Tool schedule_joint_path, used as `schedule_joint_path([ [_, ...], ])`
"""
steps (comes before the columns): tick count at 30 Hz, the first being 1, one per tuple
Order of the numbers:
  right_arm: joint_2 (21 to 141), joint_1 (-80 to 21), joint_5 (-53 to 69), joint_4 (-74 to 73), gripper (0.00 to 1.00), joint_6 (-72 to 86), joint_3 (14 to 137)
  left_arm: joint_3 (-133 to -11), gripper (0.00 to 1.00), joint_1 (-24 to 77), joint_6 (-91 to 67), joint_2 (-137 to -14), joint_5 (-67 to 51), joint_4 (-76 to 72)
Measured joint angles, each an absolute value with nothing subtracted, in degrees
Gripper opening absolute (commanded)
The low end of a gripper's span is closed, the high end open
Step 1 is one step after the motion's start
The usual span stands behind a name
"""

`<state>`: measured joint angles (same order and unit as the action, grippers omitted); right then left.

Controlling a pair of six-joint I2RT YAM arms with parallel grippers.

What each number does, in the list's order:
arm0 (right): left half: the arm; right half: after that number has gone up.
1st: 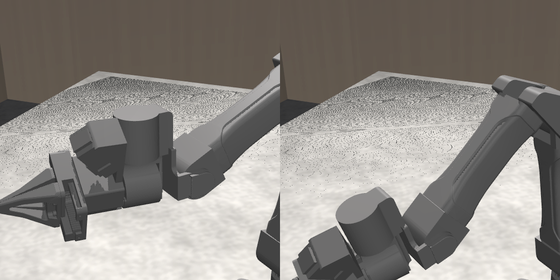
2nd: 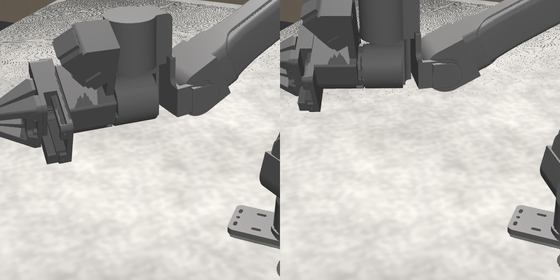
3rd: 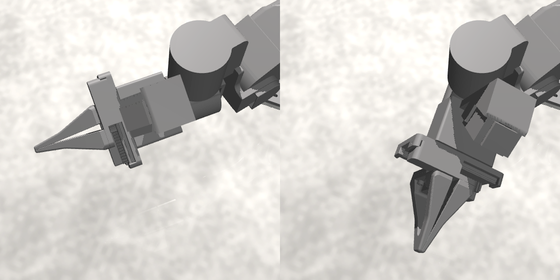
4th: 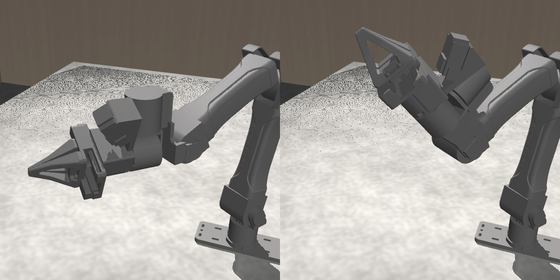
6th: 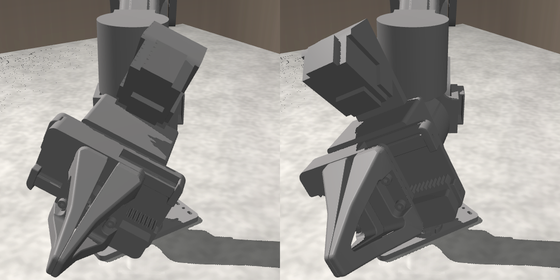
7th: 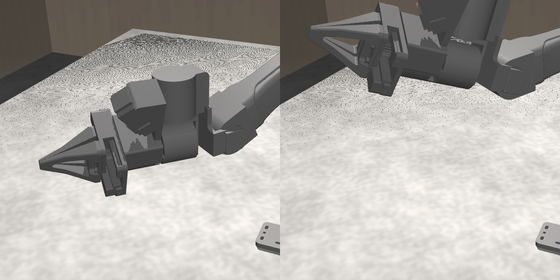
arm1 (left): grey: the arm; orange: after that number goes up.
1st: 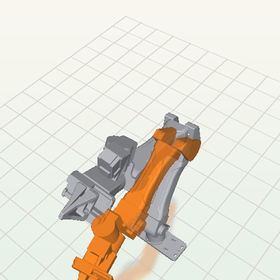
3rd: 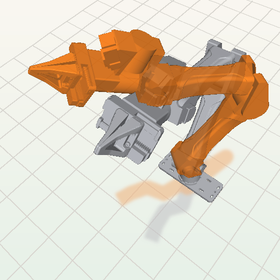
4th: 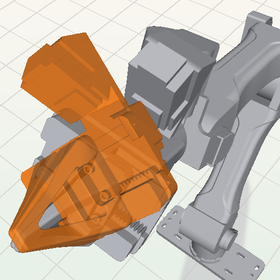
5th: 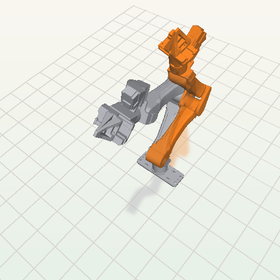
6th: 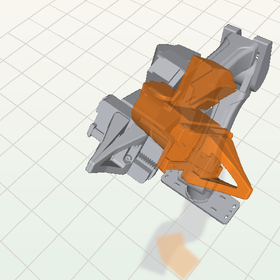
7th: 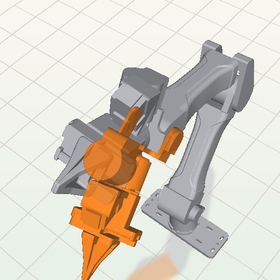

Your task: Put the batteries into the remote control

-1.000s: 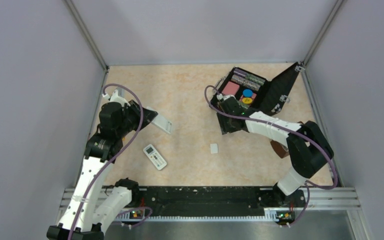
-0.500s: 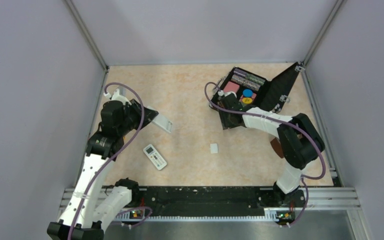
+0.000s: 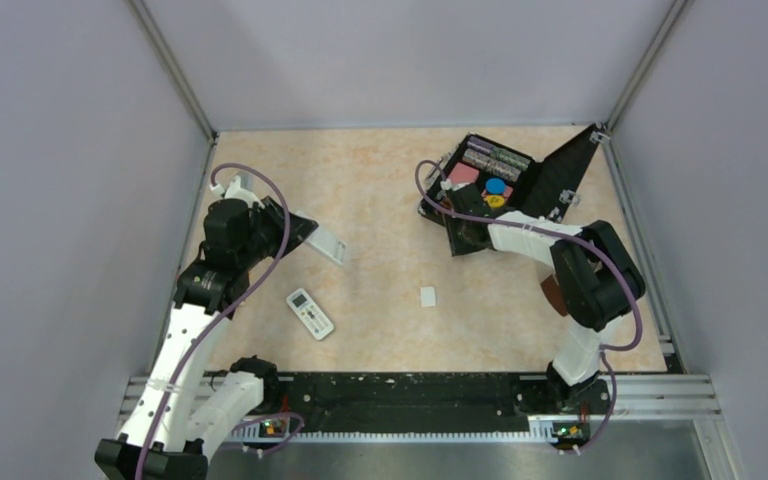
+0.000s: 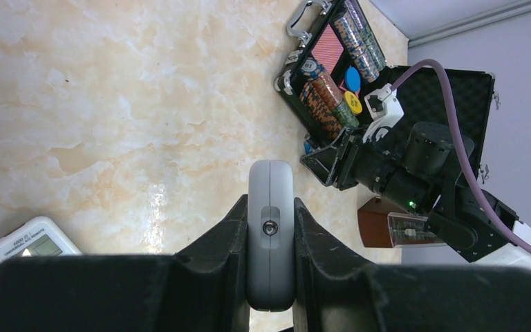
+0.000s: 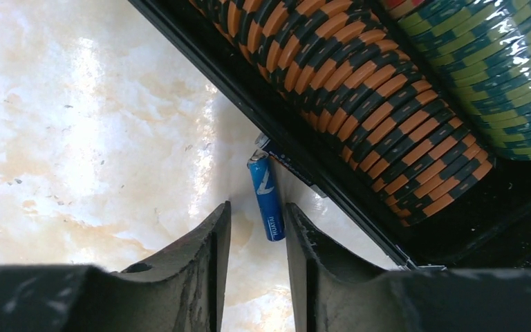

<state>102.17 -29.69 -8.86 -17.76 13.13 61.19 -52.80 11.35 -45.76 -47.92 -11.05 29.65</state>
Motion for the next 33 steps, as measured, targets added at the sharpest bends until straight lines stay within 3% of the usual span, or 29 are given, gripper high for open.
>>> schedule_joint_path([
  [2,102.2,-29.7,-8.3,-17.6,0.23,13.1,61.2,-52.8,0.0,11.4,-45.8,-47.9,-11.0,29.6],
  [5,102.7,-29.5,-7.6,-17.5,0.0,13.1,61.7,-52.8,0.0,11.4,-45.8,-47.9,-11.0,29.6],
  [14,104.2,-30.5,-5.0,-18.8,0.0,13.1,64.2,-52.8,0.0,11.4,-45.8,-47.0,-10.9,30.0],
  [20,101.7,-40.0,-1.6,-20.6,0.0,10.9,64.2,-53.0,0.0,11.4,-45.7,-44.3,-8.4,32.1],
  [26,100.9,-49.5,2.7,-20.5,0.01,6.2,64.3,-56.4,0.0,11.4,-45.7,-42.5,1.6,38.9],
  [33,103.8,-50.3,1.8,-20.9,0.08,1.1,66.3,-58.3,0.0,11.4,-47.5,-37.4,14.4,45.3],
])
